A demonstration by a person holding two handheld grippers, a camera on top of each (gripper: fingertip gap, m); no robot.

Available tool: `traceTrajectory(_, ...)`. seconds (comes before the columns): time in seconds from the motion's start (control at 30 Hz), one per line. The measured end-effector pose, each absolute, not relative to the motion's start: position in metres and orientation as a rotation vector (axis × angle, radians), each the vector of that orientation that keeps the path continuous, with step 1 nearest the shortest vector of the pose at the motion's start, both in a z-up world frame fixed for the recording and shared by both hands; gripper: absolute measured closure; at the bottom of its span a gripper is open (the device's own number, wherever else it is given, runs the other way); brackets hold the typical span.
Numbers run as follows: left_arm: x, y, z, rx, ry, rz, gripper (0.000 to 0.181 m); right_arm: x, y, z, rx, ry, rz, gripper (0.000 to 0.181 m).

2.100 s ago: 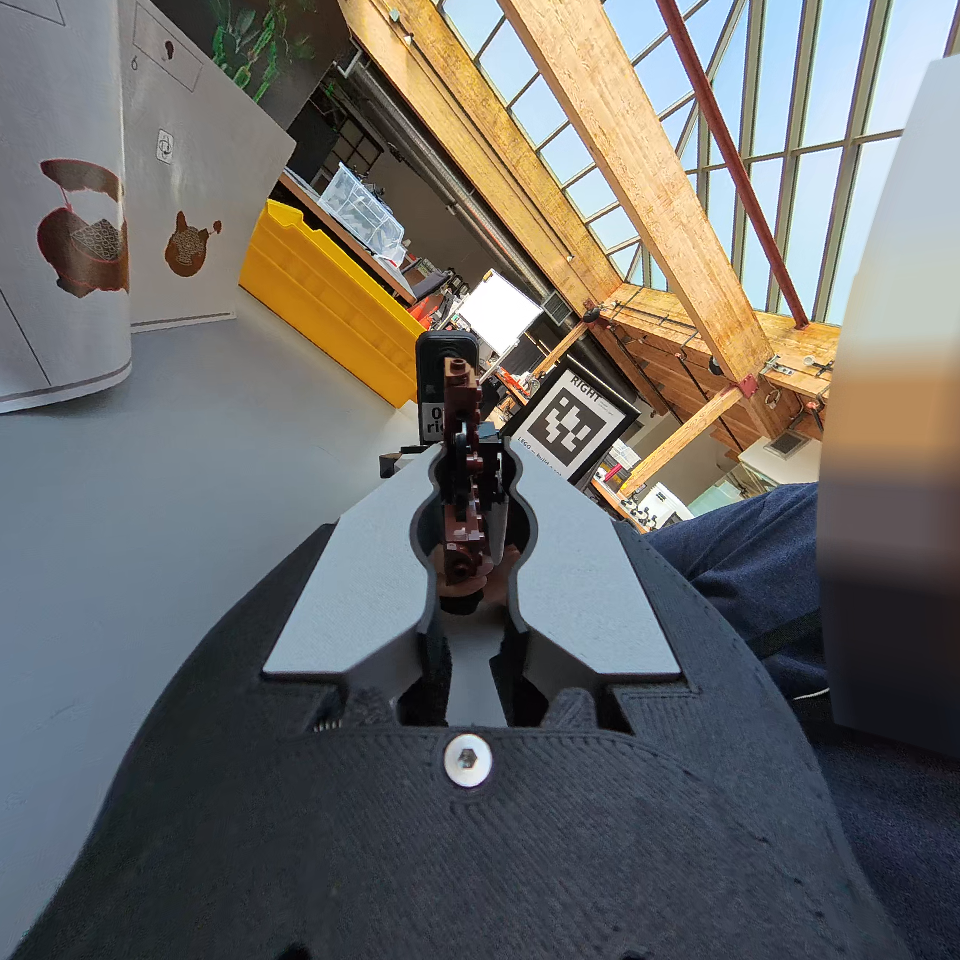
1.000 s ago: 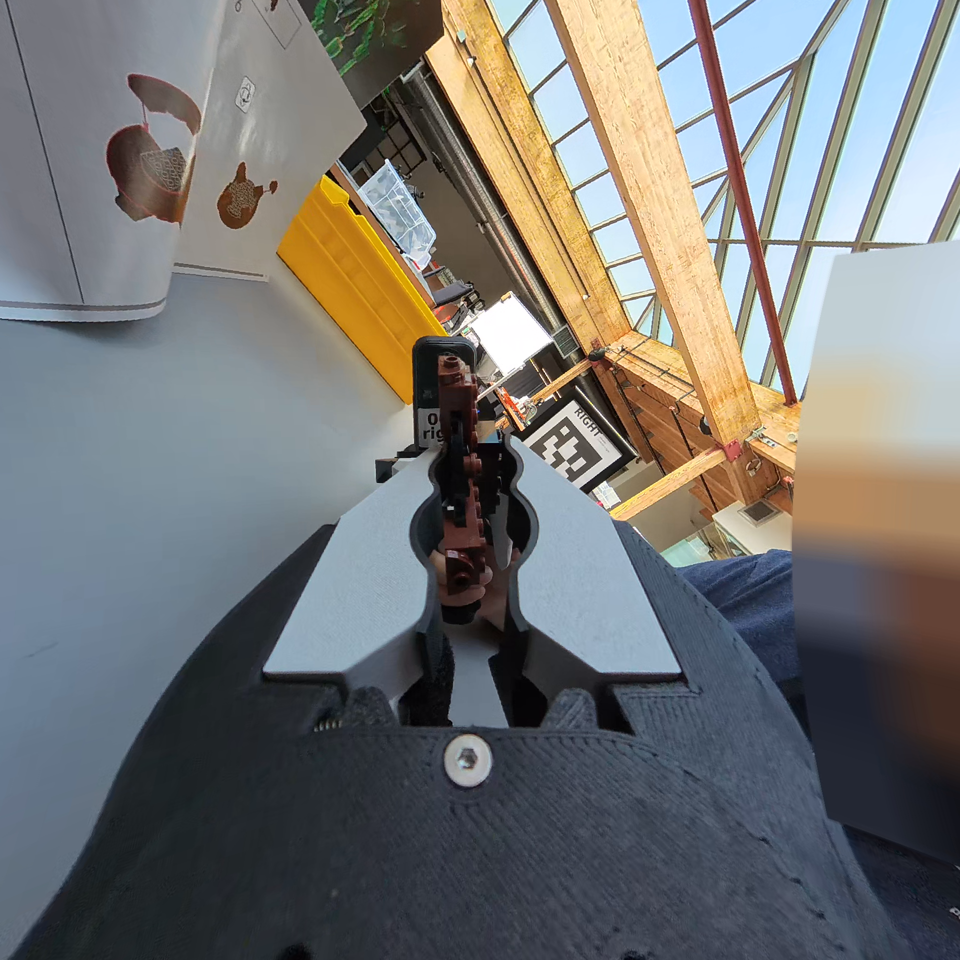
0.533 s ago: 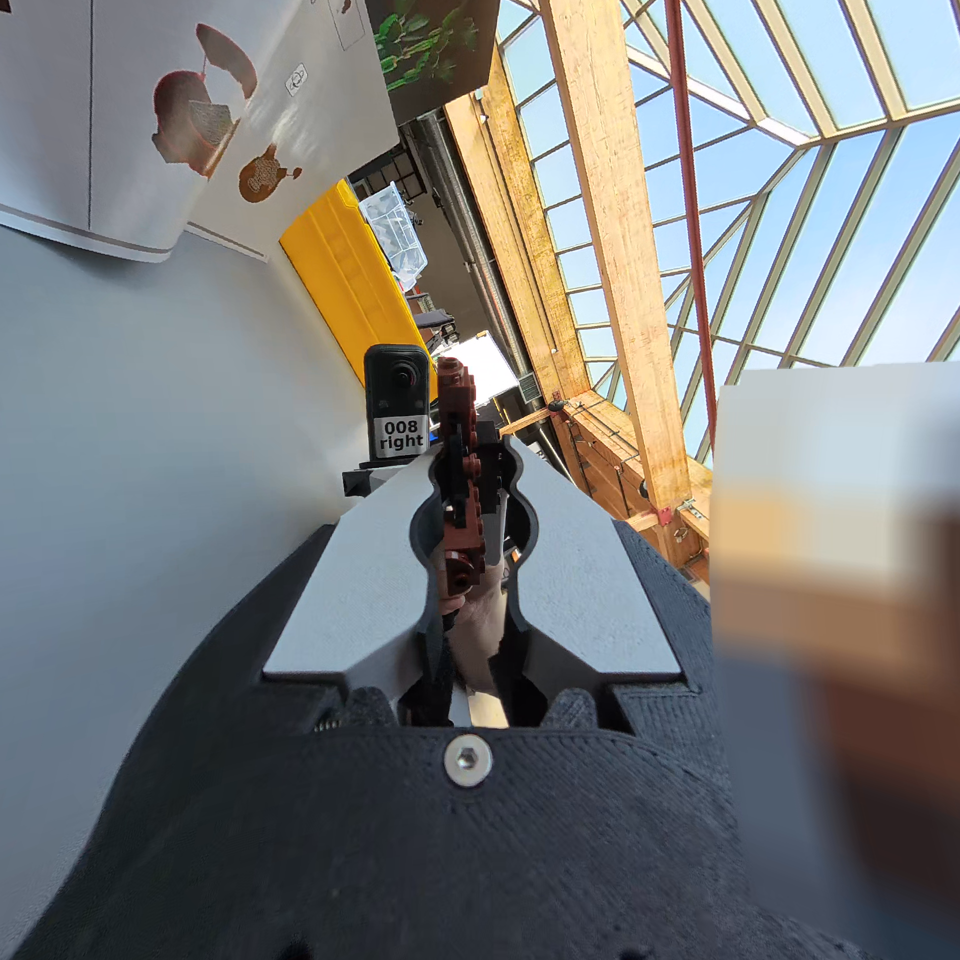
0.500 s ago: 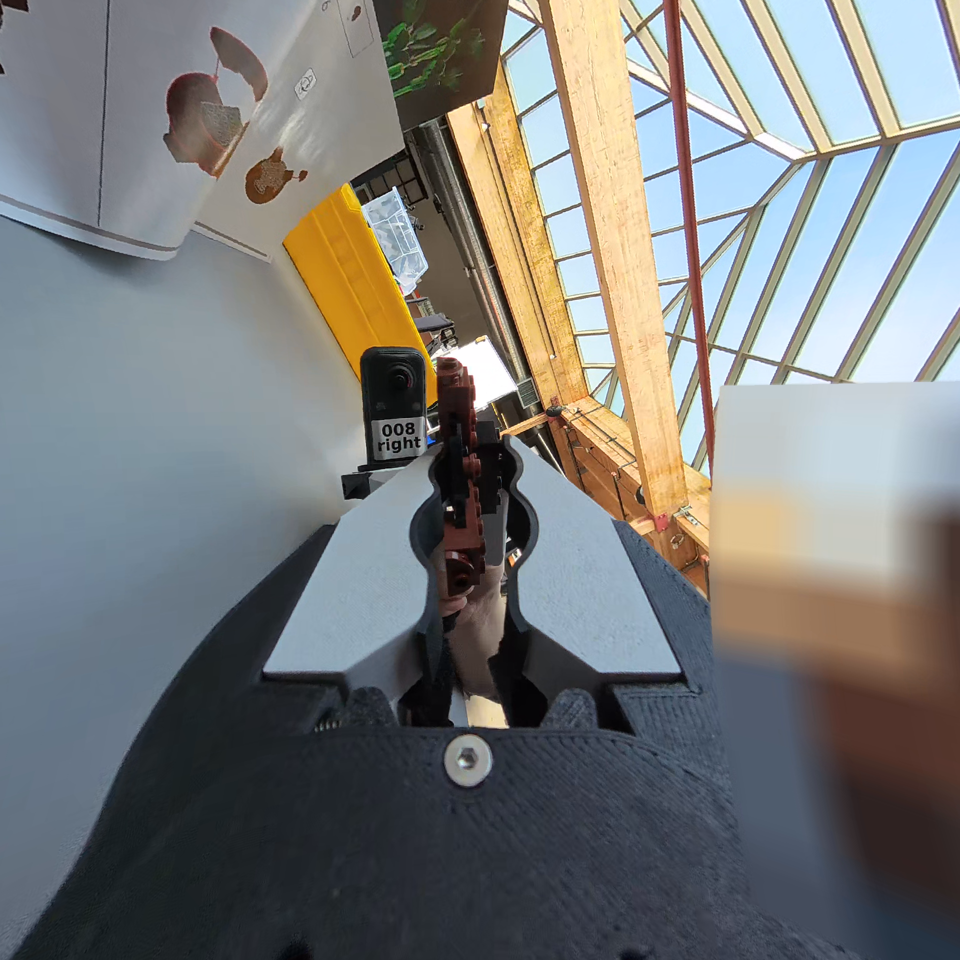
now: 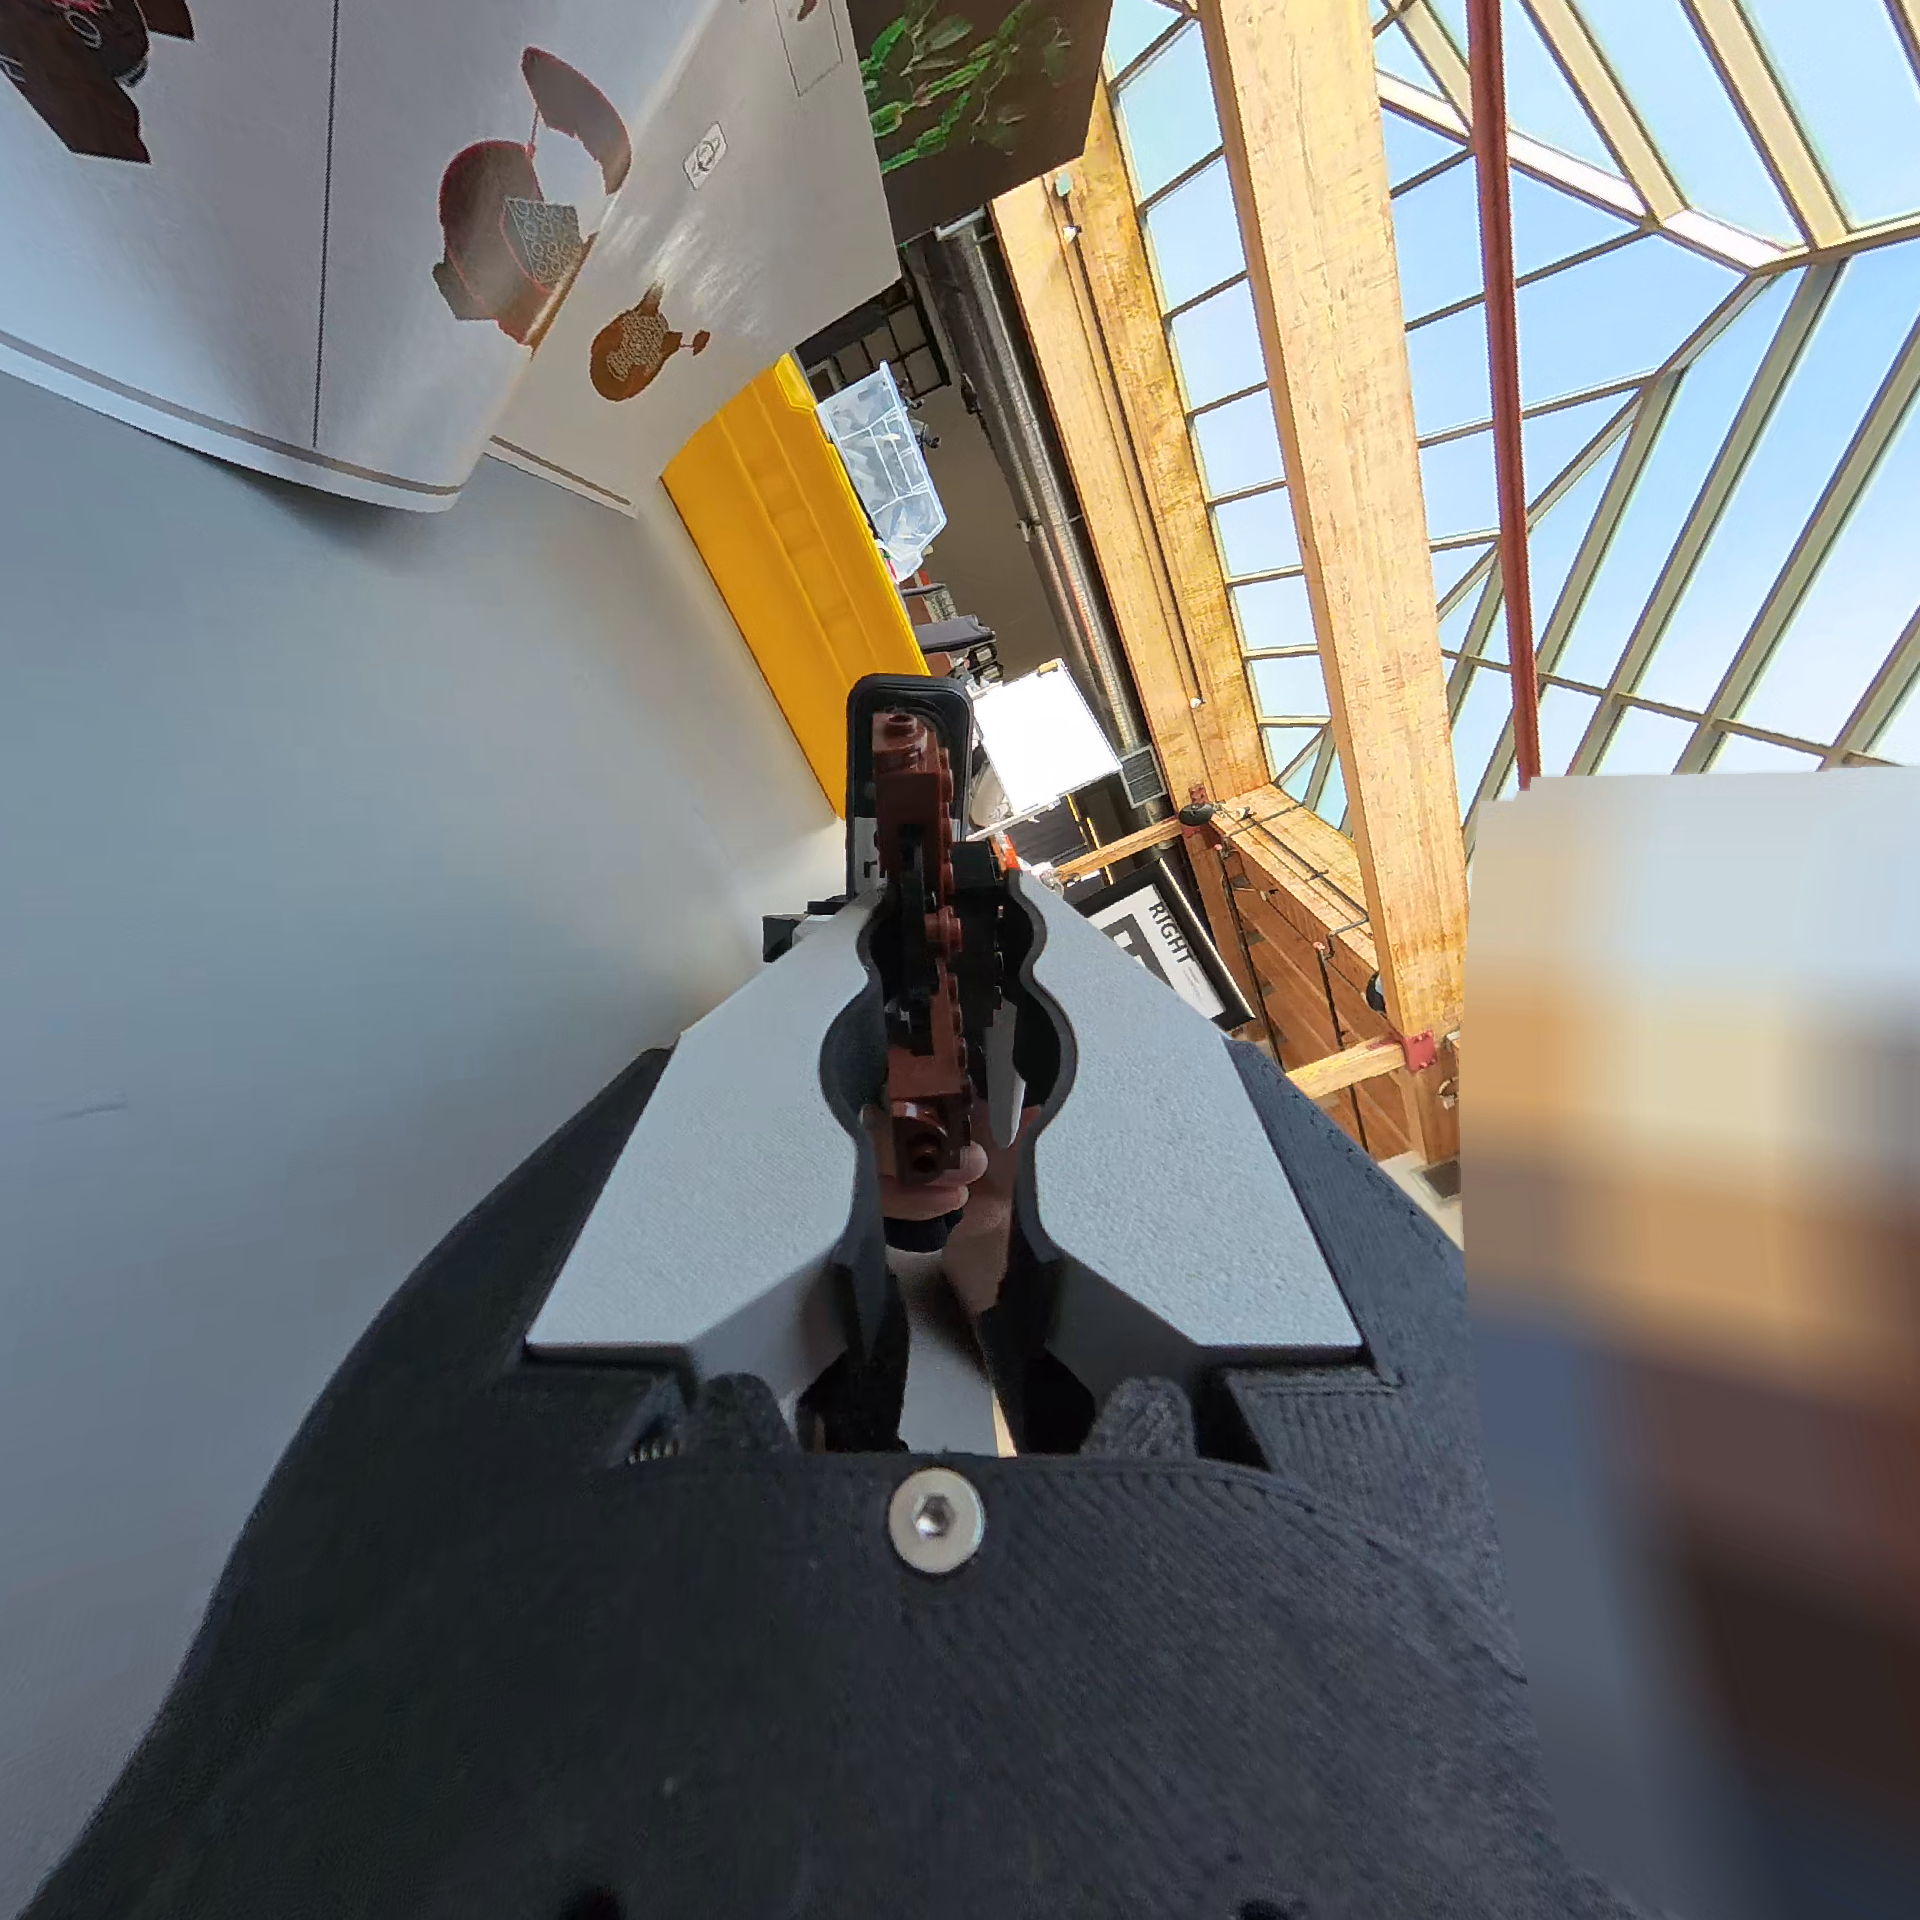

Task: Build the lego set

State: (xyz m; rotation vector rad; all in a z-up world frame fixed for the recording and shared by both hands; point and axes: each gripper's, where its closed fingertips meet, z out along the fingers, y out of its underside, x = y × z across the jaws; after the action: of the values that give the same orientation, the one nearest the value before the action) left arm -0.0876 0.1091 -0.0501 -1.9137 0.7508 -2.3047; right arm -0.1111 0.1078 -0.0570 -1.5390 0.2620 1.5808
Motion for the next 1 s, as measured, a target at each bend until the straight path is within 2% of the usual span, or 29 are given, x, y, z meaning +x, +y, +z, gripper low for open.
traceTrajectory(0.37,-0.089,0.107,-0.043,-1.864,0.849,-2.272,0.165,-0.110,0.104,-0.051,-1.531,0.231,1.583,0.165)
traceTrajectory(0.47,-0.100,0.122,-0.032,-1.802,0.879,-2.175,0.145,-0.096,0.105,-0.045,-1.478,0.260,1.549,0.165)
traceTrajectory(0.63,-0.145,0.086,-0.012,-1.582,1.377,-1.900,0.150,-0.076,0.104,-0.037,-1.449,0.264,1.486,0.166)
traceTrajectory(0.7,-0.162,0.053,-0.022,-1.519,1.583,-1.700,0.149,-0.071,0.103,-0.032,-1.421,0.268,1.492,0.164)
traceTrajectory(0.83,-0.188,0.002,-0.082,-1.548,1.966,-1.135,0.146,-0.068,0.100,-0.024,-1.381,0.274,1.531,0.165)
traceTrajectory(1.0,-0.189,-0.014,-0.122,-1.612,2.071,-0.878,0.146,-0.069,0.101,-0.027,-1.412,0.254,1.461,0.165)
